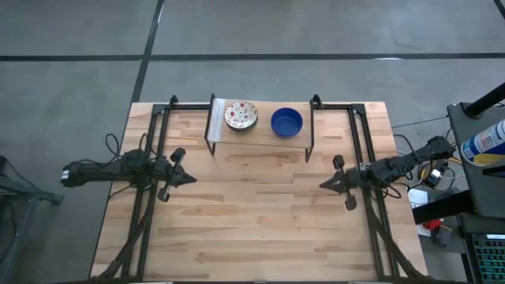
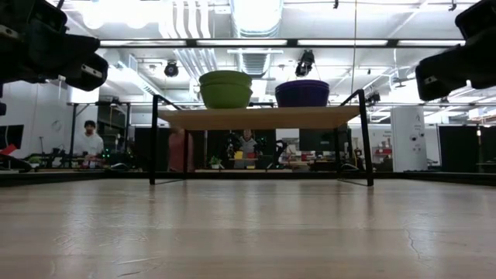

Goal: Pick & Place Mini bowls
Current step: Return to home position

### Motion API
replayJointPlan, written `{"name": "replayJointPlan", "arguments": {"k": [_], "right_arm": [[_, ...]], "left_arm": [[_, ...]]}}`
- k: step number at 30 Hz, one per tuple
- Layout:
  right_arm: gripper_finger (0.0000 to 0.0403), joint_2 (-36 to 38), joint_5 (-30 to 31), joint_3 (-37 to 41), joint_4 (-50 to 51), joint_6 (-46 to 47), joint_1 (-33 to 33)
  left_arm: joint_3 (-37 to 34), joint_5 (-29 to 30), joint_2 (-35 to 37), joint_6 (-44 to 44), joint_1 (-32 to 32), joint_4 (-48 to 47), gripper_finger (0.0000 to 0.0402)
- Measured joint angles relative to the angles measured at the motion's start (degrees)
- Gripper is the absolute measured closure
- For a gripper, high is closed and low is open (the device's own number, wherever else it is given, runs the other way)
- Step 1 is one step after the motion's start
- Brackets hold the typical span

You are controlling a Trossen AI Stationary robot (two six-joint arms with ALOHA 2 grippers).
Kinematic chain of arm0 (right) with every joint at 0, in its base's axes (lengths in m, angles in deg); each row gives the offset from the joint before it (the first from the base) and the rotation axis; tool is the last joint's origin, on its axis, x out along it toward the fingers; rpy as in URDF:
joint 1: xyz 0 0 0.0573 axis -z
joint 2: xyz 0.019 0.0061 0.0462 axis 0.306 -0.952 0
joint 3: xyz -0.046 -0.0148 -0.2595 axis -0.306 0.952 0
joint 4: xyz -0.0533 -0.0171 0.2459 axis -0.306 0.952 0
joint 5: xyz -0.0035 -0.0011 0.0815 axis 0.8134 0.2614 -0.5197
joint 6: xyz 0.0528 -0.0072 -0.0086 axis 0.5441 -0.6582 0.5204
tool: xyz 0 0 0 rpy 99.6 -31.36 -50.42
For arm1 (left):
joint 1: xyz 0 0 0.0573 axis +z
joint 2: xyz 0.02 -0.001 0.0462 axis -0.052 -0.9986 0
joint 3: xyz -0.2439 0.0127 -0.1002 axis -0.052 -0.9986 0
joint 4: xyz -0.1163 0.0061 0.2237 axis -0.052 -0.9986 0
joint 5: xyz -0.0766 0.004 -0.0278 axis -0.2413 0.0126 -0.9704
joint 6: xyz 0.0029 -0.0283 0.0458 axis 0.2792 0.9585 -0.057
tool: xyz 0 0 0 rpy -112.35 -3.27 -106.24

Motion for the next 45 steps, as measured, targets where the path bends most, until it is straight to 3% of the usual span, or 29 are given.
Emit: {"name": "replayJointPlan", "arguments": {"k": [6, 45], "right_arm": [[0.0394, 0.0, 0.0, 0.0, 0.0, -6.5, 0.0], [0.0394, 0.0, -0.1, 0.0, 0.0, -5.0, 0.0]], "left_arm": [[0.0, 0.0, 0.0, 0.0, 0.0, 0.0, 0.0401], [-0.2, 0.0, 0.0, 0.0, 0.0, -0.1, 0.0401]]}}
